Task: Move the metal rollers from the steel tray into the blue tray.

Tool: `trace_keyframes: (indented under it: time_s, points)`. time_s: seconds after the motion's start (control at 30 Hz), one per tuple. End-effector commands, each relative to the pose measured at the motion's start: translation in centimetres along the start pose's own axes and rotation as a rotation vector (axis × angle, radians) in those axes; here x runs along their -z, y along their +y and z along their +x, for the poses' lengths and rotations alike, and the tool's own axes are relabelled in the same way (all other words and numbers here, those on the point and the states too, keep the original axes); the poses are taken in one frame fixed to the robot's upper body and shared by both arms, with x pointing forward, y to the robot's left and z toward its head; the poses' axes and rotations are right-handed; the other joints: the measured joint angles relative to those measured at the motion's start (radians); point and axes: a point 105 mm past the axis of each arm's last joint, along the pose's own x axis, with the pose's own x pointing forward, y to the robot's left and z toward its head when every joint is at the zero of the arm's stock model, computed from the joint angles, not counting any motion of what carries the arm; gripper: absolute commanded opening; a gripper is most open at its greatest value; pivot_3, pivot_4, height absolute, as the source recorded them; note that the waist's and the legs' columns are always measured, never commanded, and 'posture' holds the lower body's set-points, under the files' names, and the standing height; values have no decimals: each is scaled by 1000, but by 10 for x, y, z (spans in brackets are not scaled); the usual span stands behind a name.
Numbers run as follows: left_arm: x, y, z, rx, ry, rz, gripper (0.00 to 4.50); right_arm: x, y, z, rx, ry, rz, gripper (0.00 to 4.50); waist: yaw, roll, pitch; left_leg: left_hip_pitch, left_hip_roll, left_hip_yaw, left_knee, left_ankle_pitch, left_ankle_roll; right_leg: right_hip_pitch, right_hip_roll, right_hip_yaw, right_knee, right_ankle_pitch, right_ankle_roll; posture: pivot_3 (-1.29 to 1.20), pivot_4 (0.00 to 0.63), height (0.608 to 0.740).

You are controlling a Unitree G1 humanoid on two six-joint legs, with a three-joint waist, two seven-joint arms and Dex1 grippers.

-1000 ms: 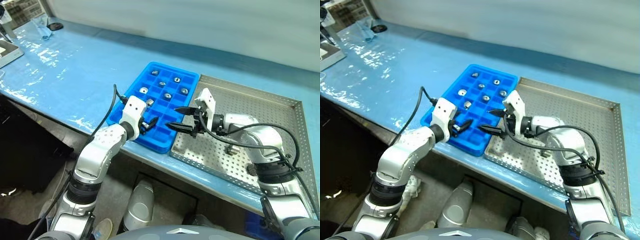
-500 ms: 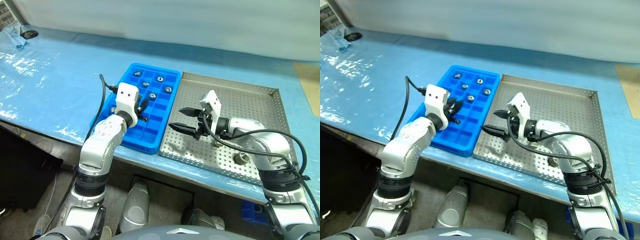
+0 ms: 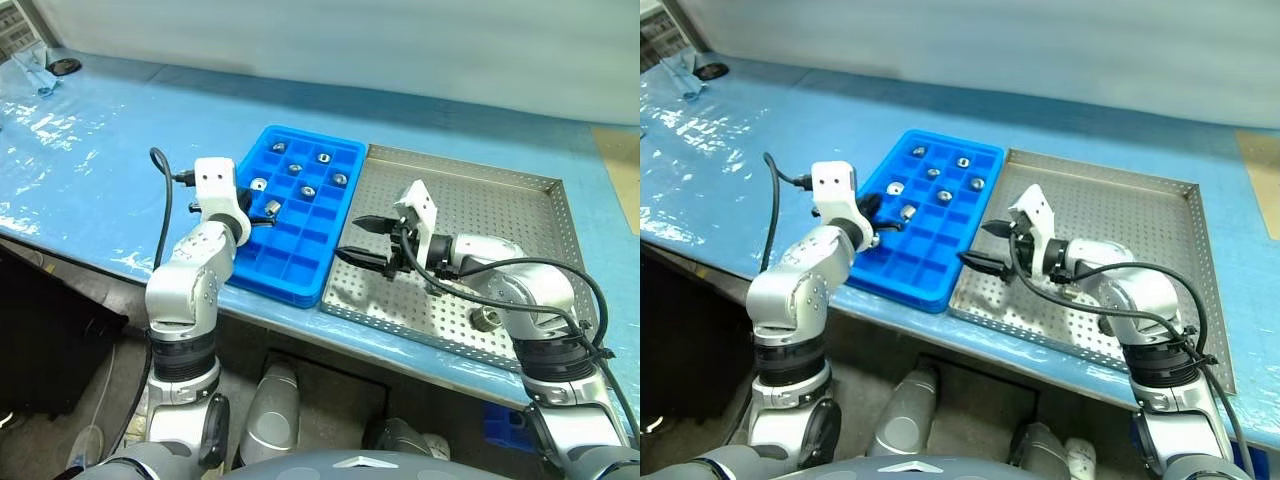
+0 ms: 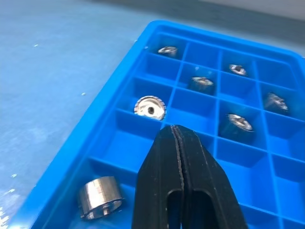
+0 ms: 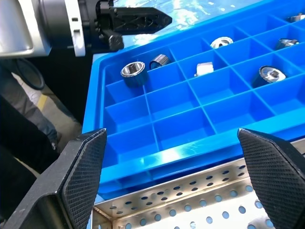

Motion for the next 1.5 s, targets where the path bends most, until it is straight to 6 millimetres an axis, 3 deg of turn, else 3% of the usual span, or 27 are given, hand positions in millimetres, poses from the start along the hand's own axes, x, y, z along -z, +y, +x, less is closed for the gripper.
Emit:
trace_keyframes:
  time_s: [0.03,0.37,0.53,0.6,0.67,0.77,0.83,0.9,1.03,1.27,1.37,1.5]
  points:
    - [-3,4,-7,-44,11,-38,37,-5,3,0,-3,-27,-25,4500,0,0,0,0,0,0,0,0,0,0,0,0,0,0,0,481,150,740]
    - [31,10,-17,-142,216,-135,37,-4,1,-1,12,-28,-26,4500,0,0,0,-1,-1,0,0,0,0,0,-1,-1,0,0,0,480,150,740]
    - [31,10,-21,-151,233,-128,37,-2,-1,-1,19,-19,-33,4500,0,0,0,-1,0,0,0,0,0,0,-1,-1,0,0,0,479,150,740]
    - [16,8,-19,-137,162,-75,37,-1,-1,-1,21,-17,-37,4500,0,-1,0,-1,-1,-1,0,0,0,-1,-1,-1,-1,0,0,477,150,740]
    - [-4,-9,-16,-29,79,-20,37,-3,-2,-1,23,-23,-38,4500,0,-1,0,-1,0,-1,0,0,0,-1,-1,-1,-1,0,0,467,150,740]
    - [-30,-51,-15,237,-78,77,37,-9,-4,-1,39,-57,-34,4500,4,-1,0,-2,-1,-1,0,0,0,-1,-1,-1,-1,0,0,445,150,740]
    - [-36,-82,-11,400,-141,118,37,-13,-7,-2,59,-75,-33,4500,5,-1,0,-2,-1,-1,0,0,0,-1,-1,-1,-2,0,0,380,150,740]
    - [-37,-100,-2,493,-154,66,37,-16,-9,-8,88,-84,-43,4500,3,0,0,-2,-2,0,0,0,0,-1,-2,-1,-2,1,1,337,150,740]
    - [-34,-124,14,648,-223,209,938,-21,-13,-26,167,-101,-50,4500,-31,0,0,-2,-1,1,1,0,0,-2,-1,1,-1,2,2,211,150,740]
    - [-33,-168,18,1016,-289,323,3401,-15,-10,-67,314,-86,-43,4500,-114,0,0,-5,-2,2,1,0,1,-4,-1,2,-2,3,3,32,150,740]
    - [-23,-187,6,1218,-281,355,4466,-9,-1,-83,359,-78,-25,4500,-156,0,0,-5,-2,3,0,0,1,-4,-2,2,-2,3,3,-51,150,740]
    - [4,-203,-12,1472,-218,460,4466,2,9,-99,407,-40,0,4500,-217,0,0,-3,-2,5,-1,0,2,-5,-2,2,-2,3,3,-132,150,740]
